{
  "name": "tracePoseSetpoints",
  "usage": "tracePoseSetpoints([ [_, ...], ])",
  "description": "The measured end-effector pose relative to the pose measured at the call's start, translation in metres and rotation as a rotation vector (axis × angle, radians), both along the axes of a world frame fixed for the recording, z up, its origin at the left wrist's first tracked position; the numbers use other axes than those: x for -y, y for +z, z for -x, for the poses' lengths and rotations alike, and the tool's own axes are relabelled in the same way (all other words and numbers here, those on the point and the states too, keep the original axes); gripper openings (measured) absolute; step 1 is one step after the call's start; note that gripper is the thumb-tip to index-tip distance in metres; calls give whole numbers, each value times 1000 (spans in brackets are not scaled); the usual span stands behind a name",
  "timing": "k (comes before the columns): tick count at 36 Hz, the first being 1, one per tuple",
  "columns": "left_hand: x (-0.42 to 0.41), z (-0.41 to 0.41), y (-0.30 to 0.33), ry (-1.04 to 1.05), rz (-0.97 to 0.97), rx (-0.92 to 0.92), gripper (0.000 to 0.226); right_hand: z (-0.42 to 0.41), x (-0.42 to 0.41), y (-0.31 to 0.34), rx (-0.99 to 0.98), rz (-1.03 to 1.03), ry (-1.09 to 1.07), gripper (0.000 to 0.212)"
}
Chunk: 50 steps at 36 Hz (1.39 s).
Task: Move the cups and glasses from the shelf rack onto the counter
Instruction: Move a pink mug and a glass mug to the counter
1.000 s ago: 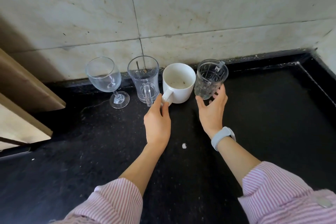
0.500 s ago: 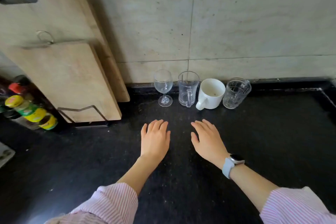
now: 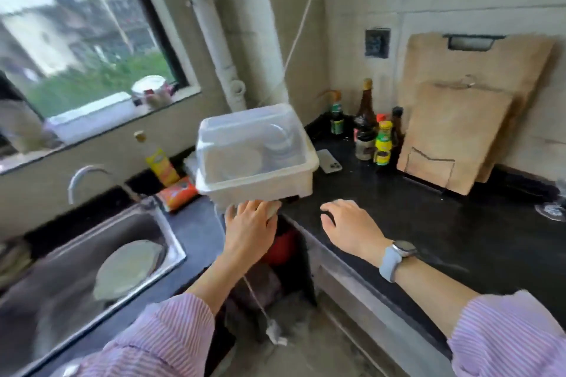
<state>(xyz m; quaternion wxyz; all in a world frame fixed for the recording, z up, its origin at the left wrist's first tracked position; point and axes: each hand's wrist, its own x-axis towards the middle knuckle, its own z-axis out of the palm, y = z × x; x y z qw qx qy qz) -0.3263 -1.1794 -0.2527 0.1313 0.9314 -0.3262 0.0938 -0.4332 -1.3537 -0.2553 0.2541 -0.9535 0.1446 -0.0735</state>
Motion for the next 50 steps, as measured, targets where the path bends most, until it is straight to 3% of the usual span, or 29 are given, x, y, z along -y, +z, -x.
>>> tracePoseSetpoints([
  [11,-376,4,79,631,56,164,37,-120,-341,82,177,5,611,35],
  [23,-632,36,115,1108,145,233,37,-173,-621,119,240,-68,1062,30],
  [36,-829,-39,154,1216,386,254,32,-278,-859,147,337,-269,1227,27],
  [41,-885,-60,144,1212,479,241,29,-306,-925,144,304,-321,1246,39],
  [50,-997,-143,133,1150,596,222,35,-366,-1028,139,294,-419,1139,44],
])
